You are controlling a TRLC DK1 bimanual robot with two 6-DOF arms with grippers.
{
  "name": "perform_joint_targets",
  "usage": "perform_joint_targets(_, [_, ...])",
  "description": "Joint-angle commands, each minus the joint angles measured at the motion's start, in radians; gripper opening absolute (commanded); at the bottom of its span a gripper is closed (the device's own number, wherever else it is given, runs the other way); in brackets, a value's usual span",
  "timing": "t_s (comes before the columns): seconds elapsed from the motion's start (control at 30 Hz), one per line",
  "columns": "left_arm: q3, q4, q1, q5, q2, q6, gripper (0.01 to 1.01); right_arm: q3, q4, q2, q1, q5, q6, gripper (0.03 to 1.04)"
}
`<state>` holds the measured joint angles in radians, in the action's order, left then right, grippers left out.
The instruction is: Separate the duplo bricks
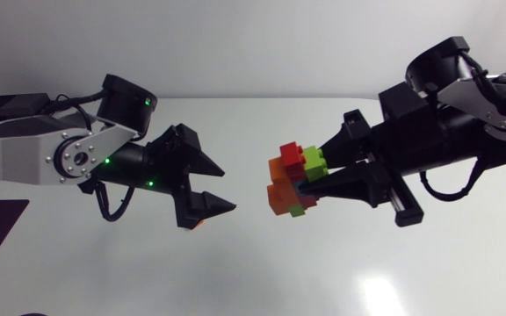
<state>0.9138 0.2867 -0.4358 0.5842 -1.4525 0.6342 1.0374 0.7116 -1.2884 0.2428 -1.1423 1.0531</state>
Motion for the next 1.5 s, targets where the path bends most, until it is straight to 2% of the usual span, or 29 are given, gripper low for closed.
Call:
perform_joint_targets(0.0, [0.054,0.037,-0.017,0.039,-0.017,-0.016,0.970,0.024,0.014,-0.019,-0.042,-0.059,-0.033,0.18])
perform_joint_targets(0.17, [0.089,0.054,-0.050,0.095,-0.026,-0.047,0.969,0.019,0.009,-0.051,-0.100,-0.126,-0.039,0.18])
perform_joint_targets(0.47, [0.122,0.052,-0.098,0.186,-0.028,-0.126,0.956,-0.007,-0.027,-0.089,-0.106,-0.137,-0.041,0.18])
perform_joint_targets(1.1, [0.151,0.049,-0.135,0.233,-0.011,-0.166,0.895,-0.005,-0.037,-0.163,-0.119,-0.214,-0.062,0.18])
perform_joint_targets(1.3, [0.180,0.049,-0.121,0.263,-0.034,-0.169,0.893,0.012,-0.060,-0.213,-0.111,-0.215,-0.073,0.18])
perform_joint_targets(1.47, [0.226,0.049,-0.069,0.328,-0.111,-0.171,0.854,0.067,-0.098,-0.267,-0.105,-0.217,-0.142,0.18])
